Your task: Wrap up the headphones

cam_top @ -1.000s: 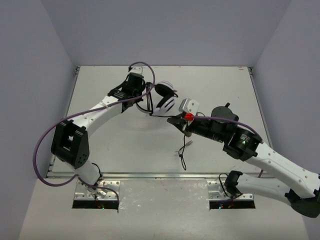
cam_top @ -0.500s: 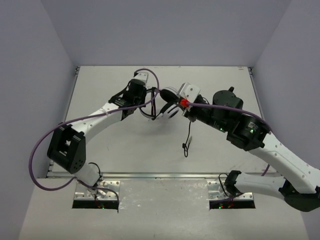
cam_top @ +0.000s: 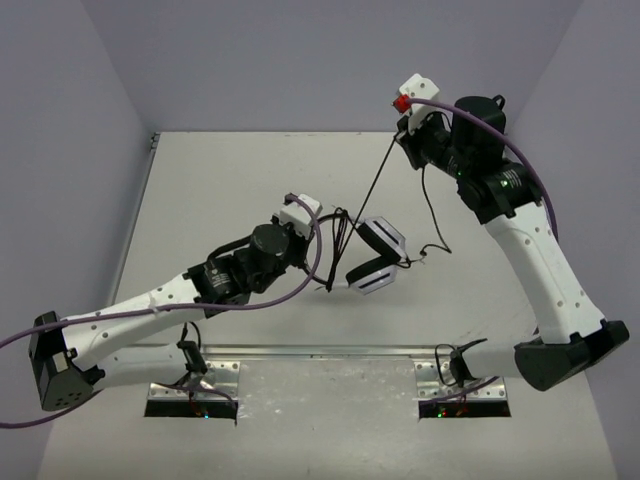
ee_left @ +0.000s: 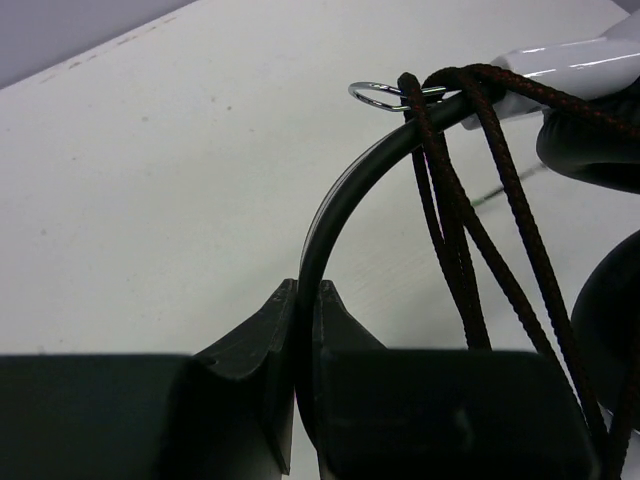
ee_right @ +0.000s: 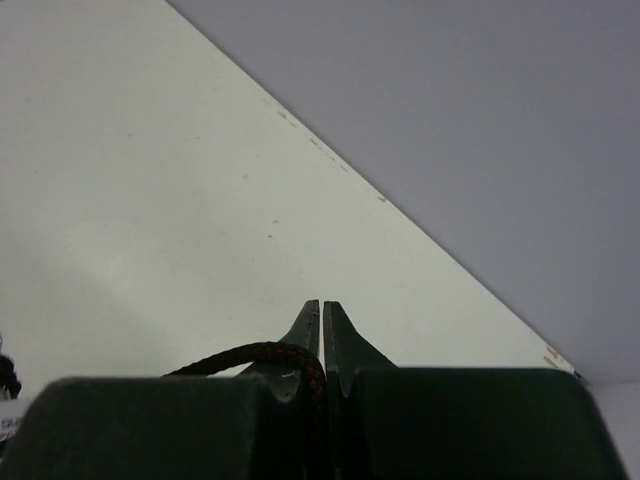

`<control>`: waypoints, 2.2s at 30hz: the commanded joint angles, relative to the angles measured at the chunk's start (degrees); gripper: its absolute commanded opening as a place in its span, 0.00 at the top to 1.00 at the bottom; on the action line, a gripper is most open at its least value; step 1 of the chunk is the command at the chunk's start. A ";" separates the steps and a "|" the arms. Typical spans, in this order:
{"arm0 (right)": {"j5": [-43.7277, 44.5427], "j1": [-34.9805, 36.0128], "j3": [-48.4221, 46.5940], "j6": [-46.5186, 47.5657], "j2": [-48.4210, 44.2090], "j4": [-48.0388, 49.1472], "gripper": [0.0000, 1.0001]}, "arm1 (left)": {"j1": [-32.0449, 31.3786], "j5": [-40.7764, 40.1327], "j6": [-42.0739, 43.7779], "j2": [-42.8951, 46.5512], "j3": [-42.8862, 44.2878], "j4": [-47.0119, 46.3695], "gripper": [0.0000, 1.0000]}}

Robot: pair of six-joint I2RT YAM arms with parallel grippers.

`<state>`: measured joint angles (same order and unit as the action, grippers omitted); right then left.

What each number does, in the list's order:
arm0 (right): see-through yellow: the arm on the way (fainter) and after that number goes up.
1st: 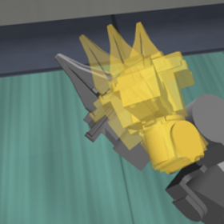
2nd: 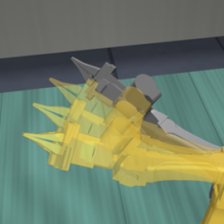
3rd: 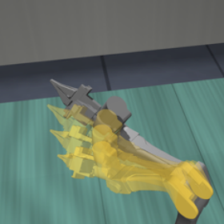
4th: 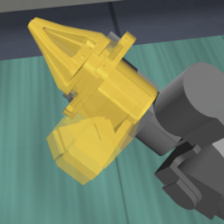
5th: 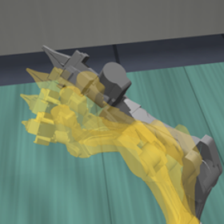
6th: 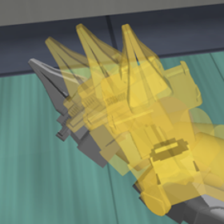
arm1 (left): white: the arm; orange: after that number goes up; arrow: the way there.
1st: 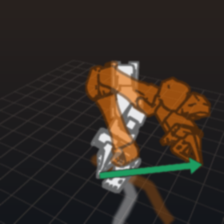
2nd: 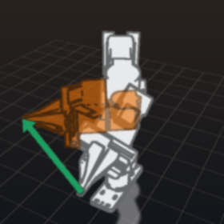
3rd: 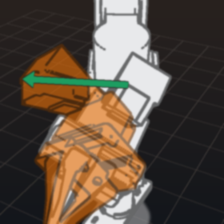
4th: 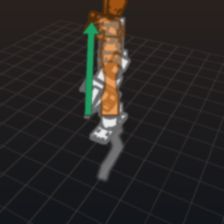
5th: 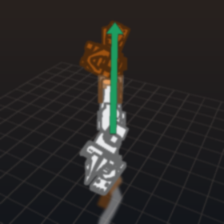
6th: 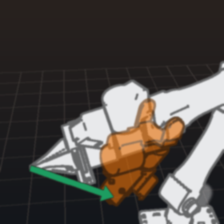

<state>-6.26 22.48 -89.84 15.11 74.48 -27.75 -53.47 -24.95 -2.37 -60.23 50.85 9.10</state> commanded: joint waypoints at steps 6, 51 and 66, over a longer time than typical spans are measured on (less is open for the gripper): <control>-5.24 -4.64 -5.87 -3.77 4.89 7.27 0.99 | -7.96 1.30 2.02 0.64 5.31 10.31 1.00; -38.48 10.74 55.29 -60.82 9.02 94.27 0.98 | -10.07 -28.99 4.09 -6.92 45.82 -18.32 1.00; -14.58 29.89 63.49 -31.13 -18.65 55.81 0.99 | 8.30 -28.48 5.00 -25.90 61.74 1.36 1.00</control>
<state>-22.81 48.31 -26.09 -24.75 57.19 44.23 -48.14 -51.20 6.92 -87.31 107.37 22.00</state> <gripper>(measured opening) 0.017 0.078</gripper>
